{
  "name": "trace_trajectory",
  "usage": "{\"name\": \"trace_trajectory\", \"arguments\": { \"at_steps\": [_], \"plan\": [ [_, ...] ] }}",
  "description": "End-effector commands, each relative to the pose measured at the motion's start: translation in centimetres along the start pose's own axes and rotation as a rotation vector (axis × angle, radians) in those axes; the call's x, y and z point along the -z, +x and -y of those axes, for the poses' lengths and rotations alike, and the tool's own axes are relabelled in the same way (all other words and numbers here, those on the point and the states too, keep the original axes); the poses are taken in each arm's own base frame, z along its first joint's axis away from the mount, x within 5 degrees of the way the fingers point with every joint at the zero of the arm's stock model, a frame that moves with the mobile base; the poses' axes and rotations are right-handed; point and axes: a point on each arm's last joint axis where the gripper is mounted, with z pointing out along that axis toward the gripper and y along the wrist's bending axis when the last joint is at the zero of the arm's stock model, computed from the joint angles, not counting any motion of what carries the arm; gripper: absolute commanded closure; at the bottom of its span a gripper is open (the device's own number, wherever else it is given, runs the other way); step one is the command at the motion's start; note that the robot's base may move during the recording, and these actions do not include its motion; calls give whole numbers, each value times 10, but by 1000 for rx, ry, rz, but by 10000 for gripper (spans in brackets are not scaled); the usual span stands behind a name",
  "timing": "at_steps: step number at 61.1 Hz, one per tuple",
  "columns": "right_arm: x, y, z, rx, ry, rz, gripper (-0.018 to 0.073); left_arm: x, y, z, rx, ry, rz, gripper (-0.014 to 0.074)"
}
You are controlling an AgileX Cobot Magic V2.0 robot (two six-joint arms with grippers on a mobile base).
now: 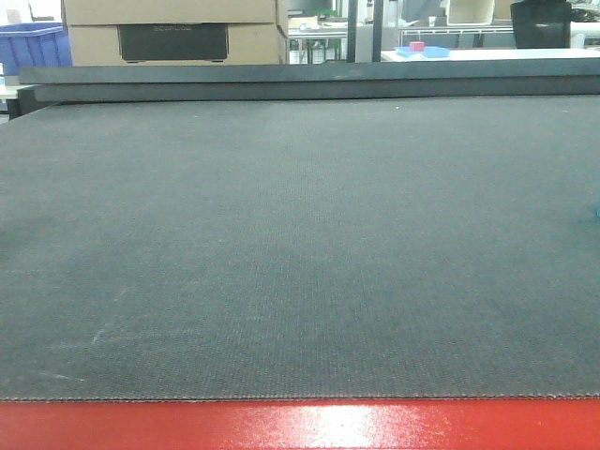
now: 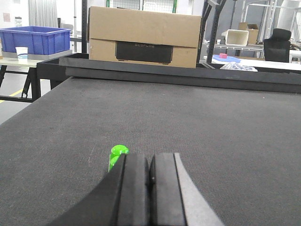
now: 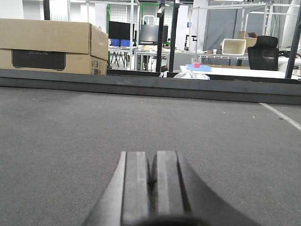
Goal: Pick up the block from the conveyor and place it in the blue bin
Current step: 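Lower both grippers toward the green and blue blocks on the belt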
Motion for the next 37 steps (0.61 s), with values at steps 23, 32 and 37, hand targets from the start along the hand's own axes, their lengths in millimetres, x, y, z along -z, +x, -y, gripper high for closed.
{"name": "trace_trajectory", "arguments": {
  "at_steps": [23, 32, 37],
  "plan": [
    [0, -2, 0, 7, 5, 25, 727, 1, -2, 0, 0, -2, 20, 707],
    [0, -2, 0, 7, 5, 25, 727, 1, -2, 0, 0, -2, 20, 707],
    [0, -2, 0, 7, 5, 25, 727, 1, -2, 0, 0, -2, 20, 707]
  ]
}}
